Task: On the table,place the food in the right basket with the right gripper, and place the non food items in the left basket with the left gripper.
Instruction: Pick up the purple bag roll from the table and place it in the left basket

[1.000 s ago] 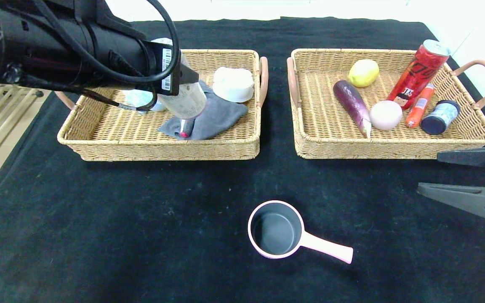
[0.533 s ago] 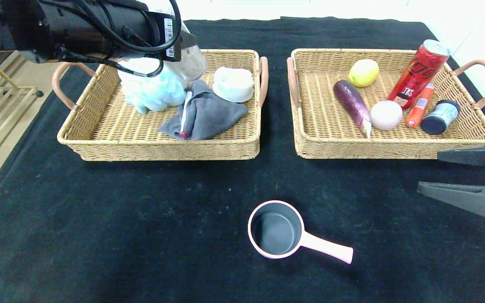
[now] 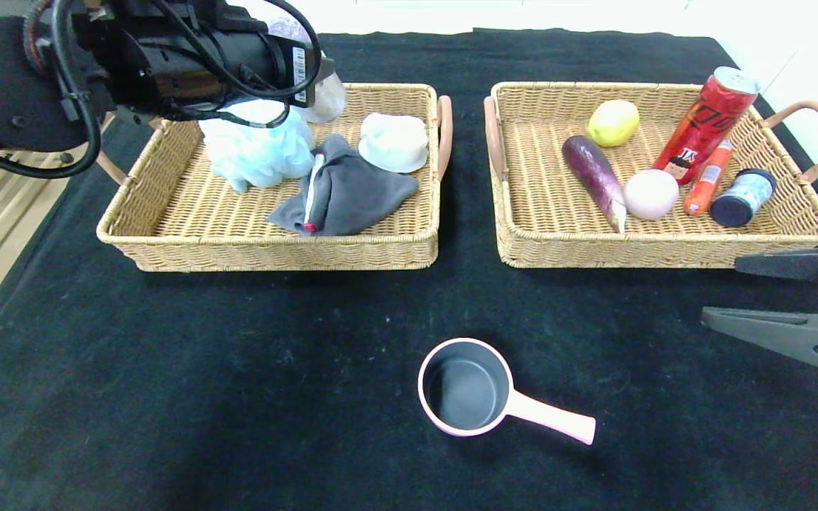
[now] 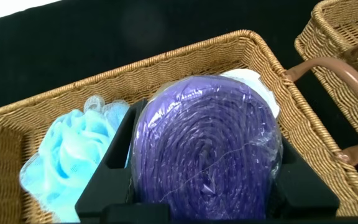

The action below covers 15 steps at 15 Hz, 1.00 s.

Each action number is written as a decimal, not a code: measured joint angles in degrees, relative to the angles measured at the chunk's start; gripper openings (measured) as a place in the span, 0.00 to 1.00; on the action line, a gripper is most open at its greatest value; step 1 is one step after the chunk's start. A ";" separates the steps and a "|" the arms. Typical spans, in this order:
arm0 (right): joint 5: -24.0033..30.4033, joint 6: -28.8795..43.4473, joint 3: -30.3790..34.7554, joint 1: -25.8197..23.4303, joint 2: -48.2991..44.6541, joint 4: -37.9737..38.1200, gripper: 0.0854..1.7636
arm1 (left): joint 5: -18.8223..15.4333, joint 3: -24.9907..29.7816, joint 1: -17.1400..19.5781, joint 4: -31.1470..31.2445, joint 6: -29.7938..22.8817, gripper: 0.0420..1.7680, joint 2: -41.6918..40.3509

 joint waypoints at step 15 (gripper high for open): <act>-0.01 -0.06 0.07 0.00 0.11 0.05 0.97 | -5.81 0.26 4.74 -6.05 -0.05 0.71 5.97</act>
